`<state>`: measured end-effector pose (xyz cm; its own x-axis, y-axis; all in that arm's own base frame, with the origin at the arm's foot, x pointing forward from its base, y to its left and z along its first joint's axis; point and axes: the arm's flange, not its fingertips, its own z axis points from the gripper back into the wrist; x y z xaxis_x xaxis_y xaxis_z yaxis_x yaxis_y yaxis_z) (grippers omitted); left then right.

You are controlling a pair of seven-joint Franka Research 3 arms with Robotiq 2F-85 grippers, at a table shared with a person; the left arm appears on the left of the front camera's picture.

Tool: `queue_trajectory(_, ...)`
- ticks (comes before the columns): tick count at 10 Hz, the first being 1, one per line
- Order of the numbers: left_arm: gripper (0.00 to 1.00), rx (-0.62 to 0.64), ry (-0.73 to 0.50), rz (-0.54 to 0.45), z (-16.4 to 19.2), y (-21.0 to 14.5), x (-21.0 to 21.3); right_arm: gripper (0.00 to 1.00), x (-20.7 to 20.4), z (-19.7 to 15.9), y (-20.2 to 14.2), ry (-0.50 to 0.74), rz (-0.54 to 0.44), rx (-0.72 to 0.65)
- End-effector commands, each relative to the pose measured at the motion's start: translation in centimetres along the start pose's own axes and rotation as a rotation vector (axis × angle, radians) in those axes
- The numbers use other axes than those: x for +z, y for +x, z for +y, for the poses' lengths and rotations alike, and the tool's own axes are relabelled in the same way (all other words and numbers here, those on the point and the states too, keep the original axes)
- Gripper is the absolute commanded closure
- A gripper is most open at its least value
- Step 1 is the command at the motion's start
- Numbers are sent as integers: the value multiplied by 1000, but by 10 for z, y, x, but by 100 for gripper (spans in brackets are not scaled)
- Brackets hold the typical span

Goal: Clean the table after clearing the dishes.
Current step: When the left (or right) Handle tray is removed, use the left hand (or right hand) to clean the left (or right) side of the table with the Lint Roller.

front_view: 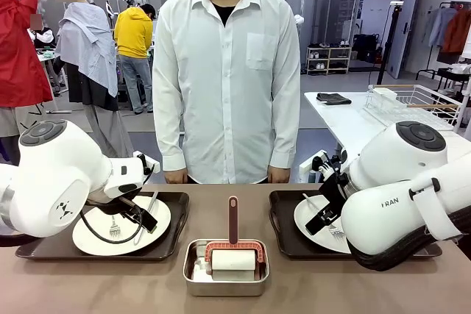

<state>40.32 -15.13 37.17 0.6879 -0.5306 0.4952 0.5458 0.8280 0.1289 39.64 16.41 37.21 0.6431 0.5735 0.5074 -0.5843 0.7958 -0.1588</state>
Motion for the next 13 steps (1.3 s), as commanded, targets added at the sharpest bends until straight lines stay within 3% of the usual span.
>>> queue_trajectory(1, 0, 0, 0, 0, 0, 0, 0, 0, 0, -9, 11, -11, -8, 1)
queue_trajectory(4, 0, 7, -50, 6, 22, 33, 23, 0, 18, -46, 48, 28, 5, -12)
queue_trajectory(6, 0, 89, -239, -44, 51, 46, 53, 0, 41, -92, 59, 149, 4, -136)
queue_trajectory(7, 0, 141, -336, -85, 70, 45, 72, 0, 55, -113, 54, 276, -24, -231)
queue_trajectory(10, 0, 385, -632, -258, 138, 16, 116, 0, 89, -154, 14, 517, -82, -461)
queue_trajectory(11, 0, 486, -674, -316, 155, -4, 124, 0, 100, -160, -13, 537, -93, -571)
queue_trajectory(13, 0, 666, -644, -433, 187, -69, 144, 0, 123, -191, -89, 584, -257, -769)
